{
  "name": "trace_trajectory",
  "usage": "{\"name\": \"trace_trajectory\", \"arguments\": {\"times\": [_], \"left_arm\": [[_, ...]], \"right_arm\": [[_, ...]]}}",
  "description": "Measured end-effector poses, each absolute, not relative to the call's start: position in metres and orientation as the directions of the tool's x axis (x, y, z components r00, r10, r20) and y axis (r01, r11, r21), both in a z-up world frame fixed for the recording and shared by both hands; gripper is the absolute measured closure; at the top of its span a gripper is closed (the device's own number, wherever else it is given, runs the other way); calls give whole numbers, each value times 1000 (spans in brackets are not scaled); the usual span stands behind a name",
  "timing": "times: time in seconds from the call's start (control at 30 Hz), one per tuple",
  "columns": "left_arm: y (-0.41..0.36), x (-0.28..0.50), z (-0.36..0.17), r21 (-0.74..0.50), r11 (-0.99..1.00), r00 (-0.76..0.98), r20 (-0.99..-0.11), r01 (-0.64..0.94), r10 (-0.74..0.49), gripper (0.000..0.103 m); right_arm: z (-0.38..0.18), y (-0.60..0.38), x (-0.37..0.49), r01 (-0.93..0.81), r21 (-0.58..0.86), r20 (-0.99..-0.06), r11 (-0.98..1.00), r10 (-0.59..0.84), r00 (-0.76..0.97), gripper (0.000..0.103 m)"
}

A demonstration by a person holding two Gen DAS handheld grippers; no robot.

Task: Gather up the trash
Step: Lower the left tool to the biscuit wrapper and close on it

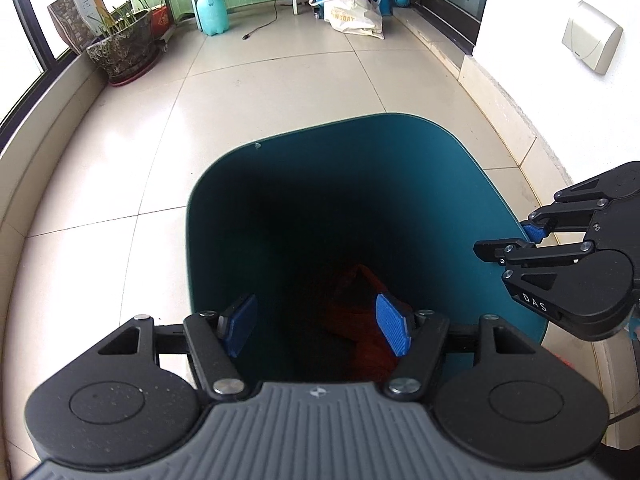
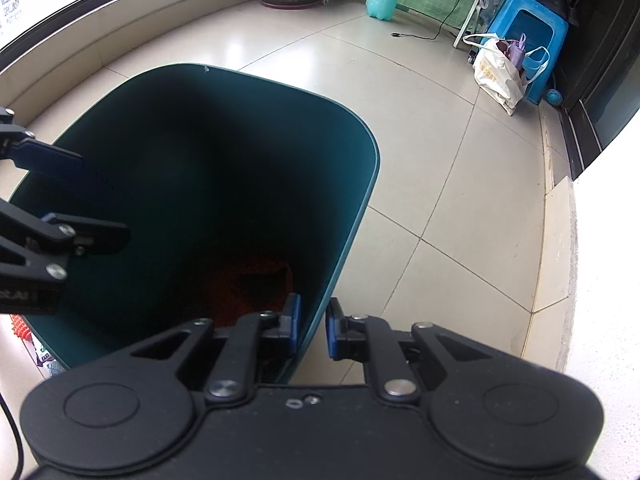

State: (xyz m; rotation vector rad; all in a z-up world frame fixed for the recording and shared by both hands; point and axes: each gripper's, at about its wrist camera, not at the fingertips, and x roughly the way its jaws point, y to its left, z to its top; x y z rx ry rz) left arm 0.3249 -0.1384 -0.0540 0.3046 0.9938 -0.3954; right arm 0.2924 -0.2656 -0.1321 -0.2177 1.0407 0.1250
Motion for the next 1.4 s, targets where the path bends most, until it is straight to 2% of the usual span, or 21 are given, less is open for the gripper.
{"name": "trace_trajectory", "arguments": {"times": [0.3,0.63,1.0,1.4], "left_arm": [[-91,302,-14,8,913,532,-814,408,-231,38],[-32,289,-4,33,951,596,-785,308,-166,38],[9,291,-73,61,968,521,-850,243,-77,38],[8,307,-185,27,961,364,-928,276,-79,38]], "right_arm": [[-132,-262,293,-200,-129,-865,971,-12,501,91],[-131,-256,298,-195,-150,-867,969,-34,498,92],[-134,-251,304,-218,-196,-873,956,-69,482,94],[-135,-243,310,-239,-220,-882,946,-88,463,93]]}}
